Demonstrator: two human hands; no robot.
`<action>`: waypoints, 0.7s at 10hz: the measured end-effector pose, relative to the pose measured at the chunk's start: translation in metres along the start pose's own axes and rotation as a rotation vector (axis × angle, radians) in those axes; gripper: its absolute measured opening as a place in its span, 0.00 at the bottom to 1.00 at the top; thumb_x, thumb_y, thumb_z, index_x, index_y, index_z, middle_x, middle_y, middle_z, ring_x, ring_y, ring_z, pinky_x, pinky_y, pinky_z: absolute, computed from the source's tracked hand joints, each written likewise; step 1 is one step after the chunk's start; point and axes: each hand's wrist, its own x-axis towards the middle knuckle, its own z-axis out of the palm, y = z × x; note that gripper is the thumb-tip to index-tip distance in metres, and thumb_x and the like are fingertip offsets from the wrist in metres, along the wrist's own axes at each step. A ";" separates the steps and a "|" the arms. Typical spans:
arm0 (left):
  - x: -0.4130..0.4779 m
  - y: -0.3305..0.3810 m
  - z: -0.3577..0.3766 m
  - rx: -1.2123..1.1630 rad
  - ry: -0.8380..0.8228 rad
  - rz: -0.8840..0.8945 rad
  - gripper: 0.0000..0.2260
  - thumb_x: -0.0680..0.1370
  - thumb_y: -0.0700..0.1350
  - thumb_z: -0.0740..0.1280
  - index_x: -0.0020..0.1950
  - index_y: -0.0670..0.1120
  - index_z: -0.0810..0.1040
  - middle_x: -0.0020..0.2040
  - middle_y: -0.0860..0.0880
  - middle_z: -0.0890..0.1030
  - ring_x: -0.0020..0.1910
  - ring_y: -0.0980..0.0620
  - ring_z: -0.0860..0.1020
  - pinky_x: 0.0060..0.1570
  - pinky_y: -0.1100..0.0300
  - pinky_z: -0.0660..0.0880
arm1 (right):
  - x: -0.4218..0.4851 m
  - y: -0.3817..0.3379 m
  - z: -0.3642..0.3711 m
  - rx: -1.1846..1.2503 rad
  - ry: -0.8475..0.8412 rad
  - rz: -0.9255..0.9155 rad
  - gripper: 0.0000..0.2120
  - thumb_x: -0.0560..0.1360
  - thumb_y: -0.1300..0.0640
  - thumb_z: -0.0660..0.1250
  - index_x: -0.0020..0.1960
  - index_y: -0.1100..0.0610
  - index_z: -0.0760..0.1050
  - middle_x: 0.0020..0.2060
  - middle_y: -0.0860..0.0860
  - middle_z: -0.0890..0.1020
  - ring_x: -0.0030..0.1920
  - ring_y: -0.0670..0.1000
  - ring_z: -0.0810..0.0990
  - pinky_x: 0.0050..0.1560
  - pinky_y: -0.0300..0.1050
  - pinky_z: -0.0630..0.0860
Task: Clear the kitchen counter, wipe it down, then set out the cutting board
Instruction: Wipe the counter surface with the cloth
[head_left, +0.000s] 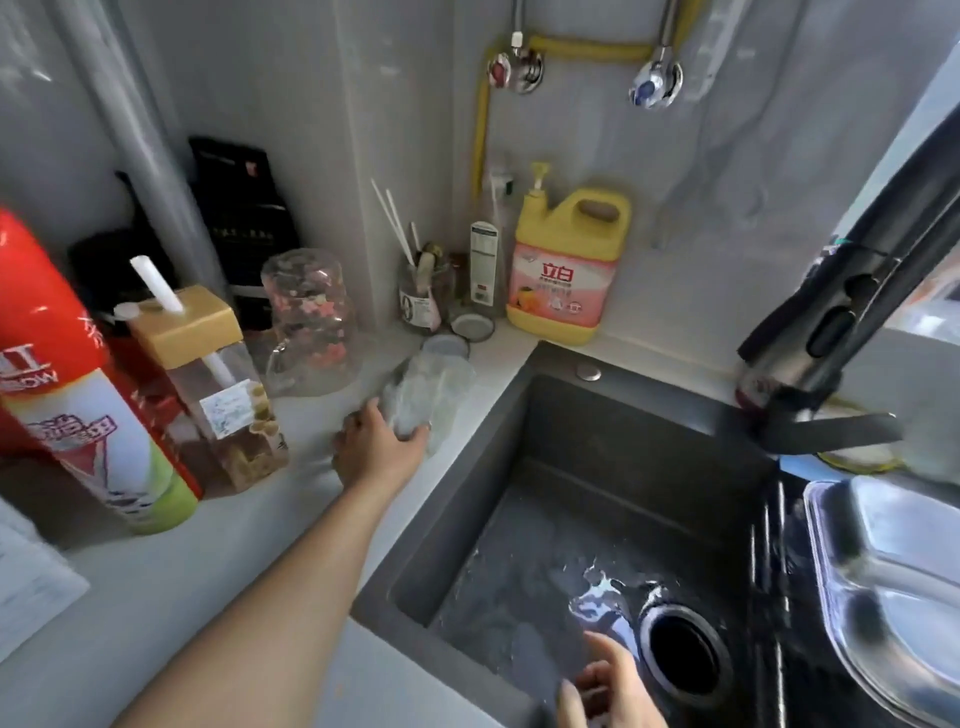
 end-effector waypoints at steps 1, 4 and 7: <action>0.020 0.000 0.018 0.042 -0.004 -0.019 0.32 0.67 0.59 0.69 0.63 0.42 0.66 0.63 0.37 0.73 0.61 0.36 0.71 0.59 0.46 0.67 | 0.008 0.030 -0.040 -0.735 -0.139 -0.282 0.18 0.63 0.86 0.53 0.40 0.68 0.74 0.41 0.69 0.70 0.35 0.37 0.73 0.42 0.48 0.60; -0.020 0.014 0.000 -0.551 -0.001 0.124 0.12 0.69 0.42 0.70 0.50 0.44 0.72 0.45 0.47 0.79 0.41 0.48 0.75 0.37 0.62 0.70 | -0.004 0.009 -0.060 -1.146 -0.479 -0.446 0.22 0.63 0.47 0.70 0.53 0.37 0.66 0.37 0.41 0.78 0.35 0.40 0.77 0.35 0.26 0.71; -0.193 0.015 -0.029 -0.973 -0.454 0.194 0.16 0.63 0.56 0.71 0.48 0.62 0.73 0.47 0.55 0.82 0.46 0.57 0.81 0.36 0.67 0.78 | -0.007 -0.039 -0.070 -0.354 -0.495 0.065 0.11 0.76 0.55 0.61 0.55 0.57 0.77 0.46 0.53 0.83 0.48 0.54 0.79 0.49 0.48 0.74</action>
